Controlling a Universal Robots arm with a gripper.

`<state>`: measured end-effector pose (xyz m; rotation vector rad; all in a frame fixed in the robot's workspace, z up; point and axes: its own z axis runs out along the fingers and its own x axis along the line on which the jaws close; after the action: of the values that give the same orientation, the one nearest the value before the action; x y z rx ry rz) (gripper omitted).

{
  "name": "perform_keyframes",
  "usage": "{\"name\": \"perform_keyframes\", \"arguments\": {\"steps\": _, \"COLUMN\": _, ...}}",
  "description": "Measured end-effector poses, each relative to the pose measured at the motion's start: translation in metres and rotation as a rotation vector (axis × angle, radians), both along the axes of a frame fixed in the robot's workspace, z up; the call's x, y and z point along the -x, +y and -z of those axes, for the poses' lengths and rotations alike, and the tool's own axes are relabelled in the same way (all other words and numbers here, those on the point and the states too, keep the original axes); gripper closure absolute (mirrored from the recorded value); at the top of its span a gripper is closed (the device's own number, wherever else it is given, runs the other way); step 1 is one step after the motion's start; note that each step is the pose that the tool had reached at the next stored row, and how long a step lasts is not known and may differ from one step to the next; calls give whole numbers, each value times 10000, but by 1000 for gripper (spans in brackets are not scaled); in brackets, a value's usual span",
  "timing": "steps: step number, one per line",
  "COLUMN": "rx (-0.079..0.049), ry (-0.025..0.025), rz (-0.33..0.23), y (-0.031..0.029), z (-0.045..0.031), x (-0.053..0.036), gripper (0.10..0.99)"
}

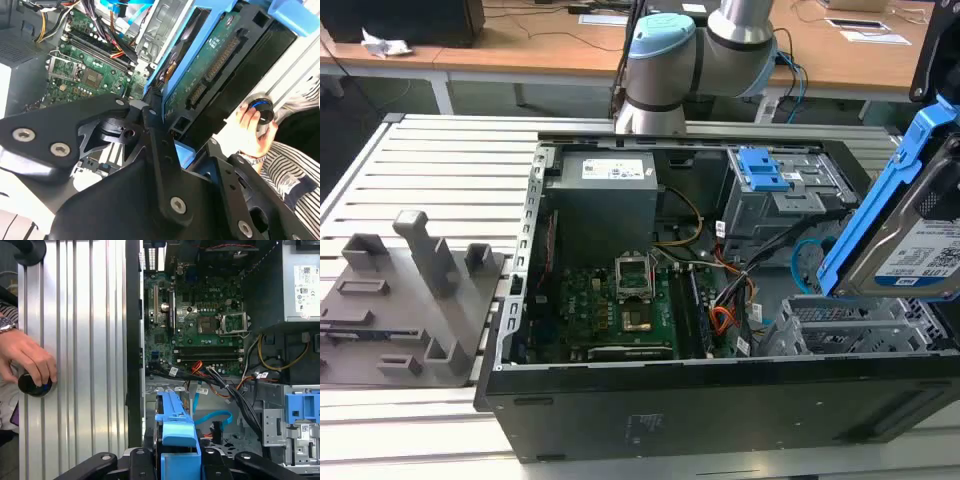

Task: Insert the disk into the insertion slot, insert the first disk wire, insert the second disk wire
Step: 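Insert the disk into the insertion slot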

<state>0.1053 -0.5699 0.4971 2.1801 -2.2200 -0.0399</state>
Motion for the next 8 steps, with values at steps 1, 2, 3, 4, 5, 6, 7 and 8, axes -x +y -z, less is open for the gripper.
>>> {"name": "perform_keyframes", "arguments": {"steps": 1, "rx": -1, "ry": 0, "rz": 0, "y": 0, "z": 18, "x": 0, "gripper": 722}}
{"name": "perform_keyframes", "arguments": {"steps": 2, "rx": -1, "ry": 0, "rz": 0, "y": 0, "z": 45, "x": 0, "gripper": 722}}
{"name": "perform_keyframes", "arguments": {"steps": 3, "rx": -2, "ry": 0, "rz": 0, "y": 0, "z": 58, "x": 0, "gripper": 722}}
{"name": "perform_keyframes", "arguments": {"steps": 4, "rx": -1, "ry": 0, "rz": 0, "y": 0, "z": 67, "x": 0, "gripper": 722}}
{"name": "perform_keyframes", "arguments": {"steps": 5, "rx": 0, "ry": 0, "rz": 0, "y": 0, "z": 84, "x": 0, "gripper": 722}}
{"name": "perform_keyframes", "arguments": {"steps": 6, "rx": 0, "ry": 1, "rz": 0, "y": 0, "z": 102, "x": 0, "gripper": 722}}
{"name": "perform_keyframes", "arguments": {"steps": 7, "rx": -1, "ry": 0, "rz": 0, "y": 0, "z": 123, "x": 0, "gripper": 722}}
{"name": "perform_keyframes", "arguments": {"steps": 8, "rx": -1, "ry": 1, "rz": 0, "y": 0, "z": 139, "x": 0, "gripper": 722}}
